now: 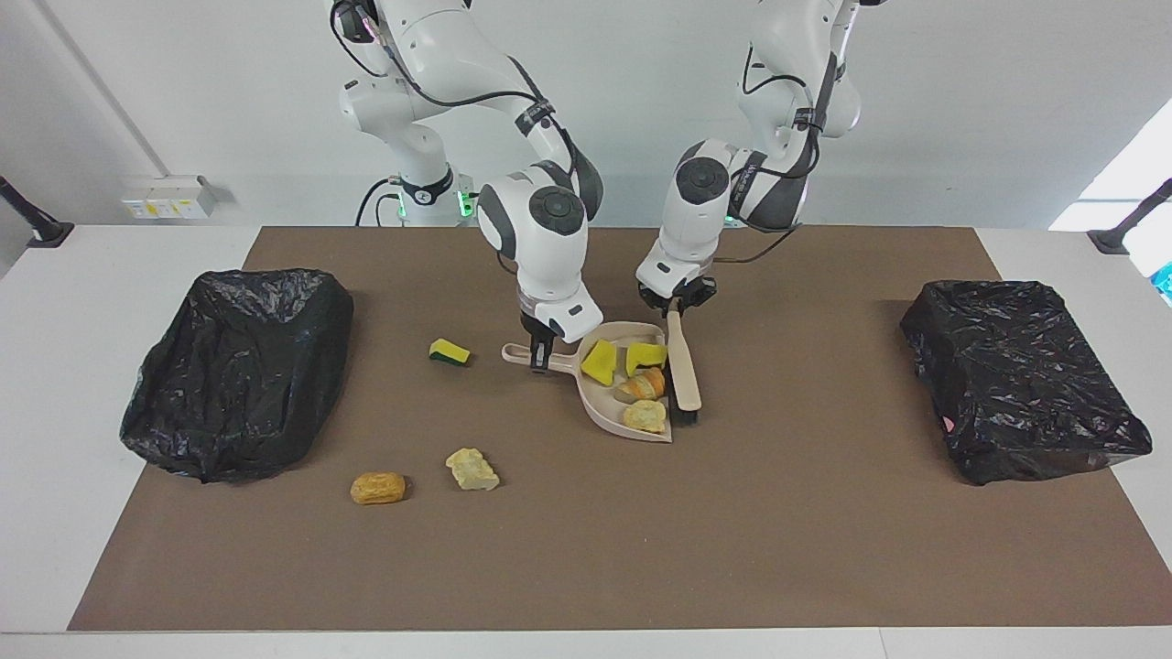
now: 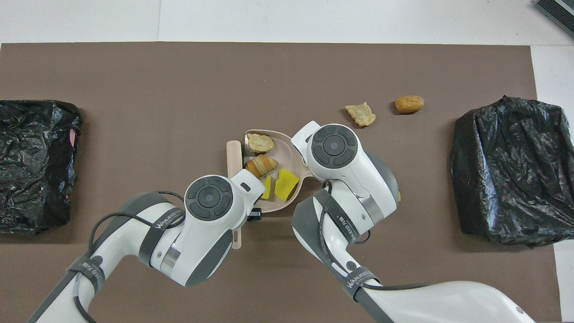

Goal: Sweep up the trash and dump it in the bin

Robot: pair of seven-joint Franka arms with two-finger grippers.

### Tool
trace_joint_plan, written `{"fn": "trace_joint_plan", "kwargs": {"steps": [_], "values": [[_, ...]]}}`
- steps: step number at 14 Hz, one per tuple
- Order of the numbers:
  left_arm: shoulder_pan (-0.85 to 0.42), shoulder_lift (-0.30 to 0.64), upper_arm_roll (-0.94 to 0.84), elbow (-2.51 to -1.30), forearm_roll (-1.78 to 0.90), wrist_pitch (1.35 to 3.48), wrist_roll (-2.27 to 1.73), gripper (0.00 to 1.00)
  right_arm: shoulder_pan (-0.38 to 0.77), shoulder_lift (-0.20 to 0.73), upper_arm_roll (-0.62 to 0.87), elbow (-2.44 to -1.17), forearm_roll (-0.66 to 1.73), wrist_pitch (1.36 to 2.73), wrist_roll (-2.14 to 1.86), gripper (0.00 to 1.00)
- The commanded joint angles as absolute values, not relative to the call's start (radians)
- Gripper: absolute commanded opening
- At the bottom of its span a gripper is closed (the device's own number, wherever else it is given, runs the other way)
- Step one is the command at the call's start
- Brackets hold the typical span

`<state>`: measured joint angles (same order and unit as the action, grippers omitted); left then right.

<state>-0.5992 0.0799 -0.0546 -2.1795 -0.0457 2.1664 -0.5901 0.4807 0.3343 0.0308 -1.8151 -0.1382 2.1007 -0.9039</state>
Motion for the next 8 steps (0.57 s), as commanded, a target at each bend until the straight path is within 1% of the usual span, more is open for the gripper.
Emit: {"fn": "trace_joint_plan", "kwargs": {"steps": [1,8], "values": [[-0.632,0.051,-0.038,-2.198,-0.061,2.172,-0.615,0.00,0.482,0.350,0.040,-1.821,-0.133,2.138,-0.862,0.00],[-0.620,0.063,-0.032,-2.168,-0.061,2.152,-0.614,0.00,0.463,0.339,0.040,-1.821,-0.133,2.117,-0.920,0.00]]}}
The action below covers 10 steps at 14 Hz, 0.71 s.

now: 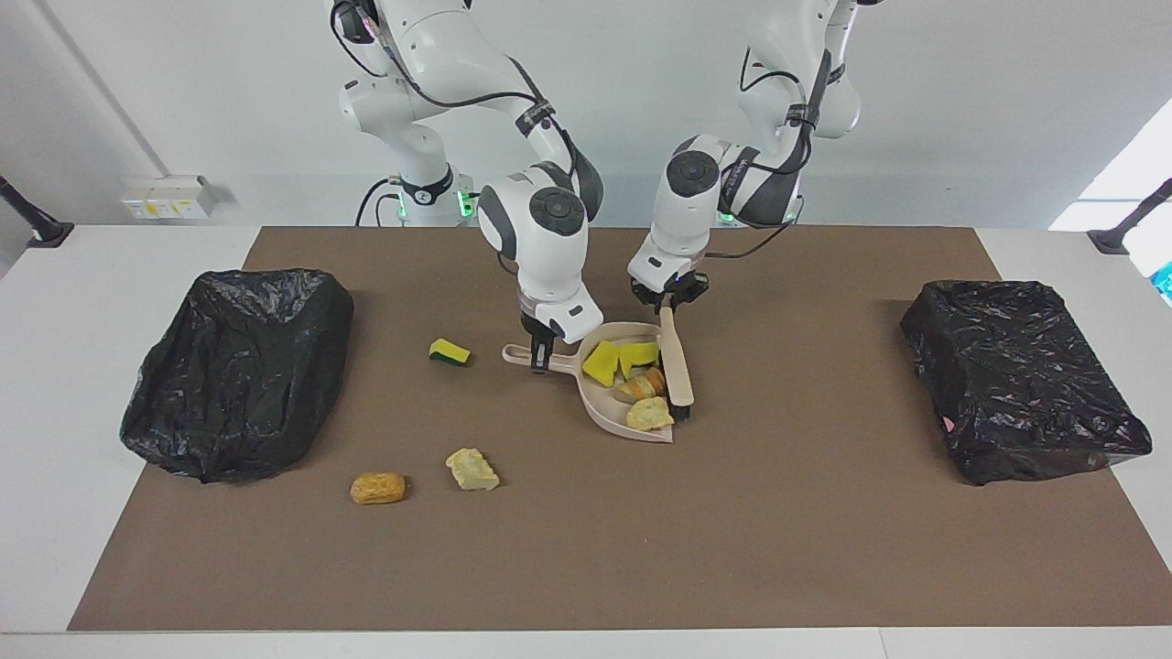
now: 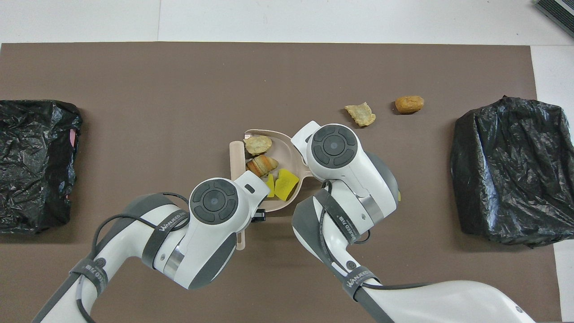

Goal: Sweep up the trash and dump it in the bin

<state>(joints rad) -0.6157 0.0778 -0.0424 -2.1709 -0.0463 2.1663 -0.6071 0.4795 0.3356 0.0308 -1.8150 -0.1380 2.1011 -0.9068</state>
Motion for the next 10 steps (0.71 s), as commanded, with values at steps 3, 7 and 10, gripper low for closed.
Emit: {"fn": "trace_joint_plan", "kwargs": {"steps": [3,7,10], "values": [[-0.615,0.052,-0.028,-2.152,-0.060,2.122,-0.606,0.00,0.436,0.292,0.040,-1.813,-0.130,2.066,-0.982,0.00],[-0.566,0.009,-0.026,-2.103,-0.060,2.025,-0.586,0.00,0.377,0.246,0.041,-1.813,-0.106,2.025,-1.097,0.00],[-0.509,-0.095,-0.026,-2.082,-0.060,1.918,-0.545,0.00,0.325,0.201,0.041,-1.806,-0.100,1.997,-1.152,0.00]]}}
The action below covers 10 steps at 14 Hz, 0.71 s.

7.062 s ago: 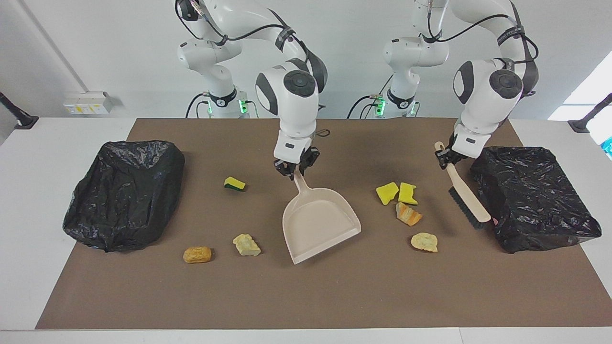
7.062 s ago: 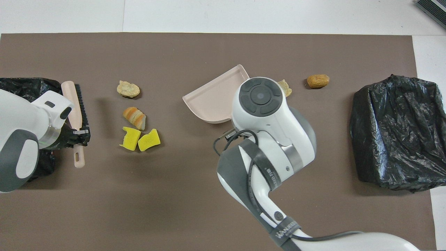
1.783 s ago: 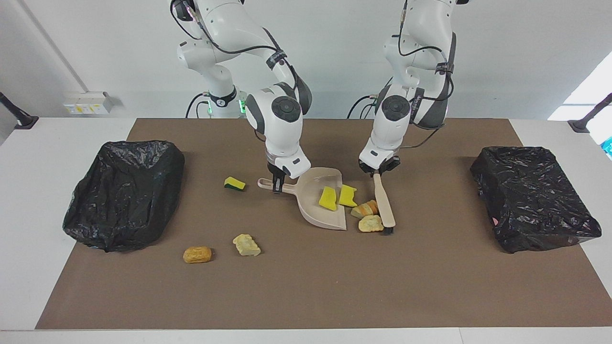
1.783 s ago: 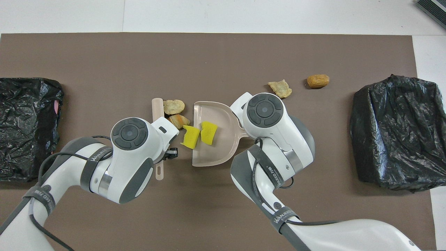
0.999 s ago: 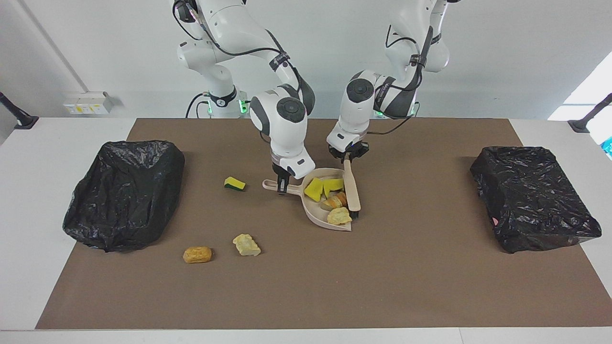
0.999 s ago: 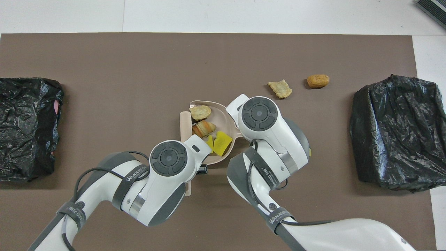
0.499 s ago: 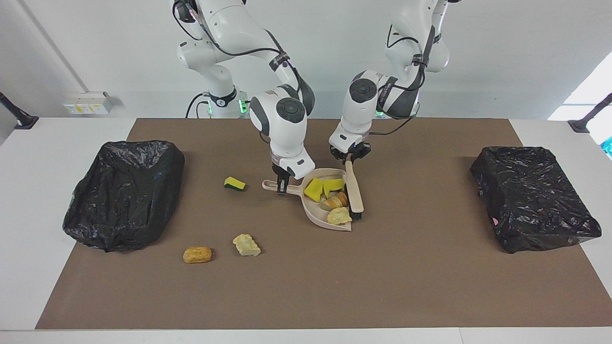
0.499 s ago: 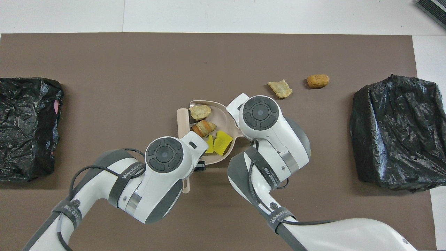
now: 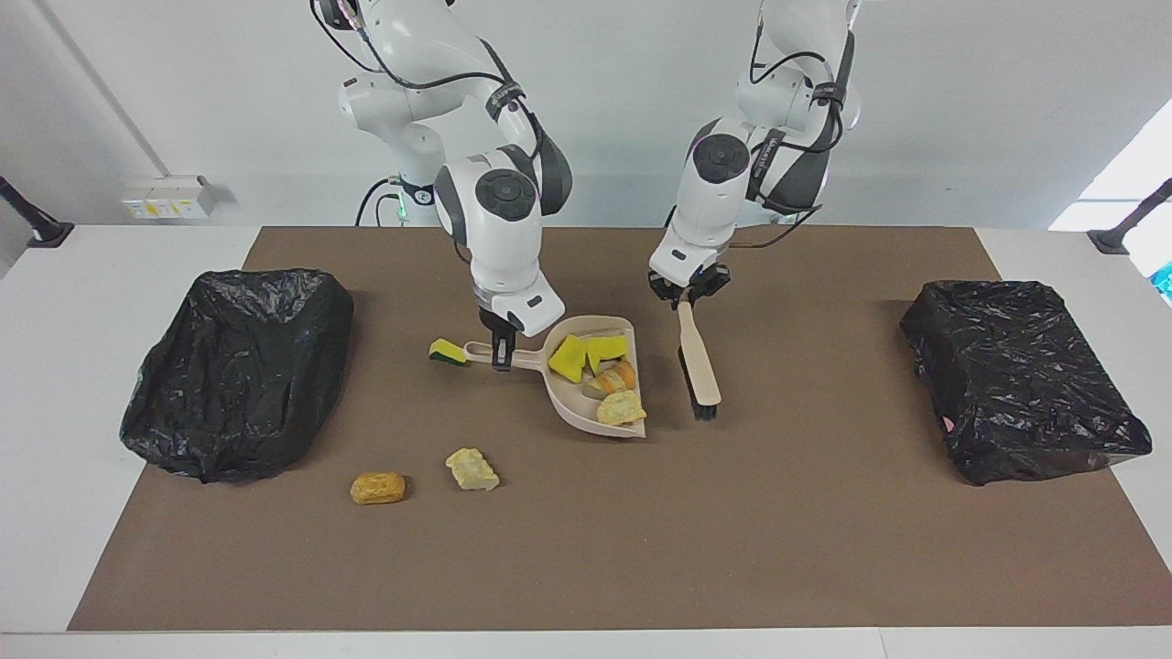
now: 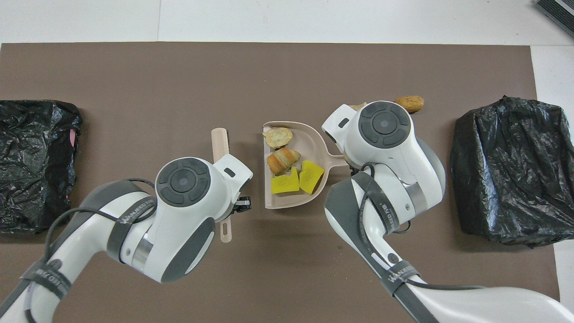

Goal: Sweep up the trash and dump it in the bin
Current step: 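Carry the loaded dustpan to the black bag with the right gripper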

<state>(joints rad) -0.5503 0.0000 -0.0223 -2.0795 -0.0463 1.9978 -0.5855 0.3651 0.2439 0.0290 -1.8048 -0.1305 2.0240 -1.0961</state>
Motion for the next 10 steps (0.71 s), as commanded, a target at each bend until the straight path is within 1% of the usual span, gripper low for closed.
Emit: {"fn": "trace_joint_plan", "kwargs": {"steps": [1,4,6,8,10], "values": [[-0.497,-0.119,-0.026,-2.082,-0.060,1.867,-0.528,0.00,0.307,0.187,0.041,-1.801,-0.100,1.987,-1.182,0.00],[-0.492,-0.169,-0.026,-2.118,-0.061,1.747,-0.541,0.00,0.217,0.170,0.041,-1.795,-0.094,1.962,-1.308,0.00],[-0.515,-0.236,-0.032,-2.210,-0.063,1.769,-0.546,0.00,0.146,0.167,0.040,-1.781,-0.094,1.960,-1.406,0.00],[-0.560,-0.311,-0.032,-2.320,-0.075,1.854,-0.552,0.00,0.071,0.167,0.040,-1.744,-0.094,1.930,-1.503,0.00],[-0.604,-0.318,-0.032,-2.362,-0.087,1.882,-0.583,0.00,0.003,0.167,0.038,-1.717,-0.095,1.901,-1.578,0.00]]}}
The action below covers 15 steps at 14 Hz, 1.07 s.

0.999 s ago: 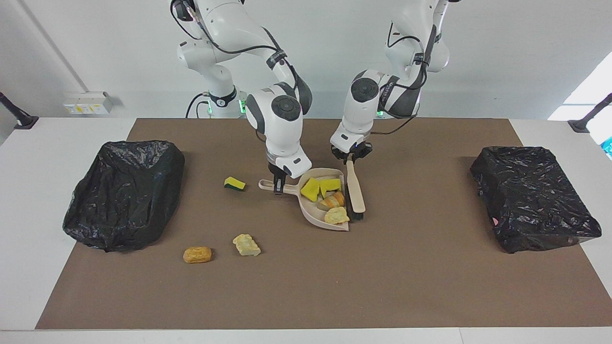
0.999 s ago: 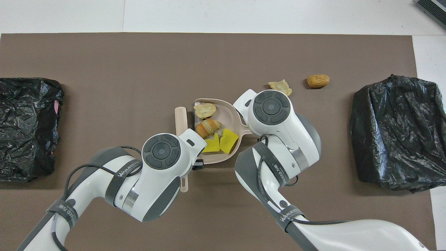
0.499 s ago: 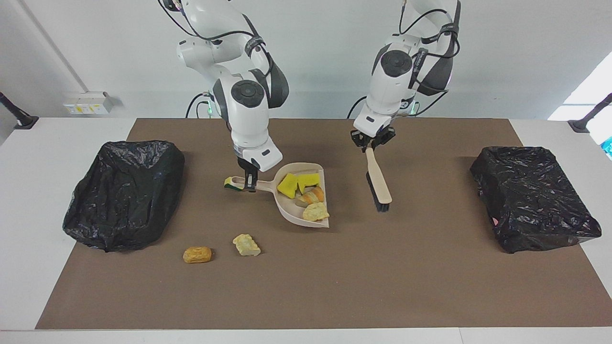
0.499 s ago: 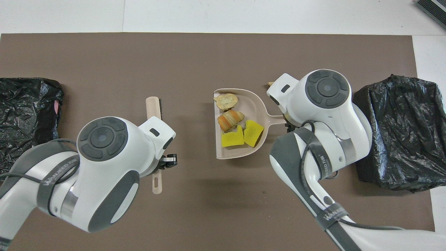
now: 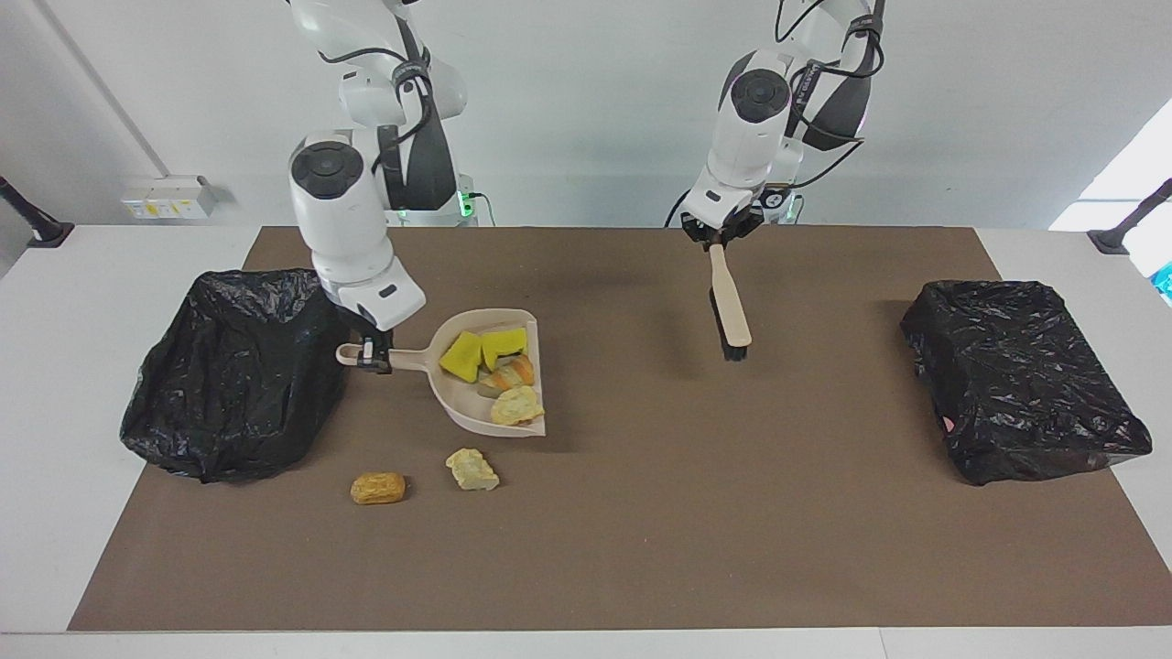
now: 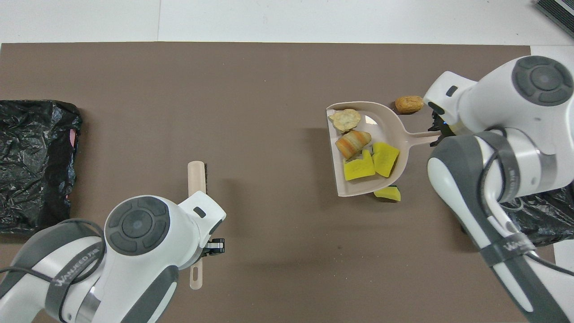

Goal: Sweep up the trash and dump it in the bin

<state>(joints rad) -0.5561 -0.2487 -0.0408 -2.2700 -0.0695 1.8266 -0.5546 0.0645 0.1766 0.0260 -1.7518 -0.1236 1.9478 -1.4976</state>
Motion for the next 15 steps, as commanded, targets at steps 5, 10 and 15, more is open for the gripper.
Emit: {"fn": "trace_joint_plan", "kwargs": {"steps": [5,10,15], "values": [[-0.709,-0.299,-0.032,-2.486,-0.090,2.065,-0.657,0.00,-0.179,0.138,0.028,-1.671,-0.109,1.861,-1.813,0.00],[-0.758,-0.253,-0.032,-2.525,-0.126,2.143,-0.684,0.00,-0.368,0.120,0.015,-1.669,-0.118,1.867,-2.014,0.00],[-0.788,-0.209,-0.032,-2.526,-0.132,2.184,-0.718,0.00,-0.452,0.110,0.012,-1.671,-0.247,1.905,-2.054,0.00]]}}
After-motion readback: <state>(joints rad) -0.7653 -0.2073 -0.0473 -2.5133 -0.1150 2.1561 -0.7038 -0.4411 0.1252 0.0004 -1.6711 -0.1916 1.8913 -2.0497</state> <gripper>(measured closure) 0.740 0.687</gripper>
